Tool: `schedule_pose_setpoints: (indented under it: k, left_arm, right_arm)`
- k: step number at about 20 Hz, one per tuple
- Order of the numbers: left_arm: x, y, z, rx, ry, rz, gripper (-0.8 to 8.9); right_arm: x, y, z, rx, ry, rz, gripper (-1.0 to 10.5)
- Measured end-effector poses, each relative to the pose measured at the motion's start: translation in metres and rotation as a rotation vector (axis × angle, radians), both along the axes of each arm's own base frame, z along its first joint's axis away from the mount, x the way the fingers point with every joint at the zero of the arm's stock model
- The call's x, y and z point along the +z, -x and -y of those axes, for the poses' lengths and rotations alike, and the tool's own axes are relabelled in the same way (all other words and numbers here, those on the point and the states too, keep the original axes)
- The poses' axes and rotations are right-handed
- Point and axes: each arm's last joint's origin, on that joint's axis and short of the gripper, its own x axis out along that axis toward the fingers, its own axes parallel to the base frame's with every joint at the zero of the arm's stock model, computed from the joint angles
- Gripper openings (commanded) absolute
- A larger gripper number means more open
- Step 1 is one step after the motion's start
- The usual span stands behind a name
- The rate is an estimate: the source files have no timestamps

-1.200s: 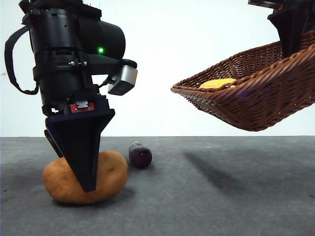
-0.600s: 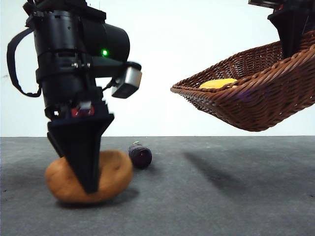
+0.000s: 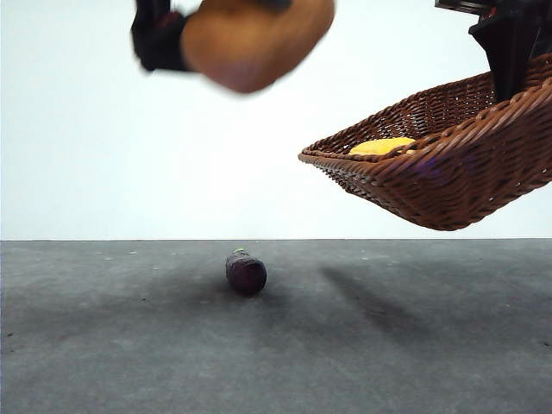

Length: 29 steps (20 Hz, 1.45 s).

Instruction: Help me put the vegetables on the table into the basket

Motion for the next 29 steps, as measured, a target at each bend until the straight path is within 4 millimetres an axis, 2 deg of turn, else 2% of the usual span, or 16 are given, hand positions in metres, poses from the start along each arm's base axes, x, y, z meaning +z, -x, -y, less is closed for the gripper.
schedule_pose_setpoints:
  k: [6, 9, 11, 20, 23, 24, 26, 27, 29]
  left_arm:
    - [0.013, 0.005, 0.031, 0.002, 0.152, 0.073, -0.08]
    - [0.014, 0.011, 0.045, 0.054, 0.152, 0.111, -0.08]
    - [0.009, 0.012, 0.052, 0.125, 0.101, 0.135, -0.07]
    - [-0.027, 0.012, 0.081, 0.22, -0.047, 0.077, -0.04]
    - [-0.03, 0.015, 0.085, 0.231, -0.065, 0.088, 0.05]
    - [-0.03, 0.016, 0.086, 0.247, -0.07, 0.093, 0.75]
    - [-0.03, 0.017, 0.087, 0.268, -0.077, 0.097, 4.03]
    - [-0.03, 0.017, 0.087, 0.274, -0.077, 0.093, 5.14]
    - [-0.03, 0.017, 0.087, 0.279, -0.076, 0.087, 5.11]
  right_arm:
    - [0.0, 0.004, -0.014, 0.028, -0.008, -0.002, -0.1]
    - [0.0, 0.007, -0.026, 0.053, -0.015, 0.004, -0.1]
    - [0.0, 0.01, -0.035, 0.076, -0.017, 0.003, -0.1]
    - [0.001, 0.023, -0.065, 0.156, -0.029, 0.009, -0.1]
    - [0.001, 0.024, -0.07, 0.16, -0.035, 0.014, -0.1]
    - [0.001, 0.024, -0.07, 0.157, -0.037, 0.016, -0.1]
    - [0.001, 0.024, -0.07, 0.156, -0.037, 0.015, -0.1]
    - [0.001, 0.024, -0.07, 0.153, -0.037, 0.015, -0.1]
    - [0.001, 0.024, -0.07, 0.153, -0.038, 0.015, -0.1]
